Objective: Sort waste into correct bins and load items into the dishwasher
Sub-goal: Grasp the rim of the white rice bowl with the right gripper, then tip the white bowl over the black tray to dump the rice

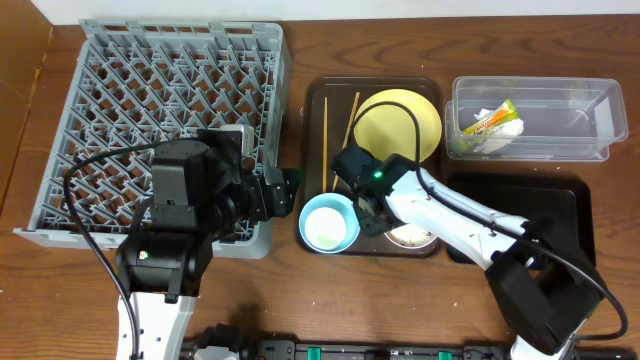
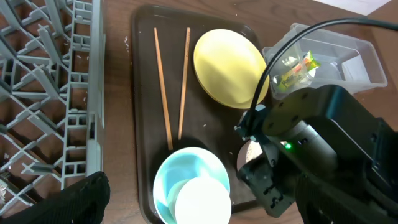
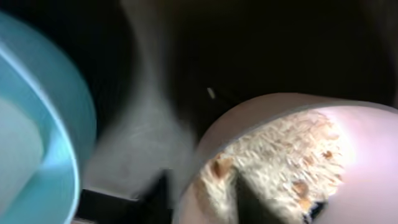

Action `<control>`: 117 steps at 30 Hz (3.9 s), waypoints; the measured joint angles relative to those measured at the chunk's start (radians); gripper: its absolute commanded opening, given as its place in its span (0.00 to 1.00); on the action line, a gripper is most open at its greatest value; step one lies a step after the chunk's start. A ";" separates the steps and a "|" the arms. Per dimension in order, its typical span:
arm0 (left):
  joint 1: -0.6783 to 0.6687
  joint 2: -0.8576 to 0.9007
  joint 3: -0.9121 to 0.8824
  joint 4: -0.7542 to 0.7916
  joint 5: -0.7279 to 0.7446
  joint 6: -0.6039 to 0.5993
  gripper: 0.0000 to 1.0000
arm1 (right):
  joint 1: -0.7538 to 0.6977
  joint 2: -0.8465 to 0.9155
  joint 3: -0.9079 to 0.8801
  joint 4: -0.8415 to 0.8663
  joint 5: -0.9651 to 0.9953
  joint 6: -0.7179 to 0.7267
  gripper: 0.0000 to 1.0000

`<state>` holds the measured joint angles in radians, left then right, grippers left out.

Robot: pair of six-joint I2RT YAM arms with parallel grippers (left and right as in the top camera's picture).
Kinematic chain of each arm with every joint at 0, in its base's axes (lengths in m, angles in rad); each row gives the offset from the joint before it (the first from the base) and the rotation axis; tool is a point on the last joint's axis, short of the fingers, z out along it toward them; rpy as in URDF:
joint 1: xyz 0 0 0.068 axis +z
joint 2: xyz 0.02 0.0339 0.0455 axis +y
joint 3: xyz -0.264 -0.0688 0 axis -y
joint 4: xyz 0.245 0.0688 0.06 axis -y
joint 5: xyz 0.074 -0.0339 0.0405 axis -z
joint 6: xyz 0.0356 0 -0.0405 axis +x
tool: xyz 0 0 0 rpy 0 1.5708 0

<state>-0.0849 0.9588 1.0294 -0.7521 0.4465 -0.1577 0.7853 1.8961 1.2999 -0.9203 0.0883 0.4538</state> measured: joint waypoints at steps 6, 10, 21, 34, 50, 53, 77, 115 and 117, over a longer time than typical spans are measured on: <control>0.000 0.000 0.000 0.000 0.000 0.000 0.95 | -0.002 0.002 -0.020 0.033 0.002 0.010 0.22; 0.000 0.000 0.000 0.000 0.000 0.000 0.95 | -0.002 0.002 -0.056 0.075 0.003 0.012 0.01; 0.000 0.000 0.000 0.000 0.000 0.000 0.95 | -0.053 -0.027 -0.033 0.016 -0.034 0.025 0.01; 0.000 0.000 0.000 0.000 0.000 0.000 0.95 | -0.328 -0.399 0.008 0.049 -0.365 0.170 0.01; 0.000 0.000 0.000 0.000 0.000 0.000 0.95 | -0.717 -0.410 -0.310 0.243 -0.949 -0.055 0.01; 0.000 0.000 0.000 0.000 0.000 0.000 0.95 | -0.811 -0.410 -0.392 0.289 -1.049 -0.098 0.01; 0.000 0.000 0.000 0.000 0.000 0.000 0.95 | -1.143 -0.410 -0.575 0.245 -1.375 -0.362 0.01; 0.000 0.000 0.000 0.000 0.000 0.000 0.95 | -1.187 -0.410 -0.576 0.307 -1.482 -0.466 0.01; 0.000 0.000 0.000 0.000 0.000 0.000 0.95 | -1.187 -0.410 -0.576 0.311 -1.515 -0.502 0.01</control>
<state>-0.0849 0.9588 1.0294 -0.7521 0.4465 -0.1577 -0.4019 1.4857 0.7238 -0.6090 -1.4265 -0.0479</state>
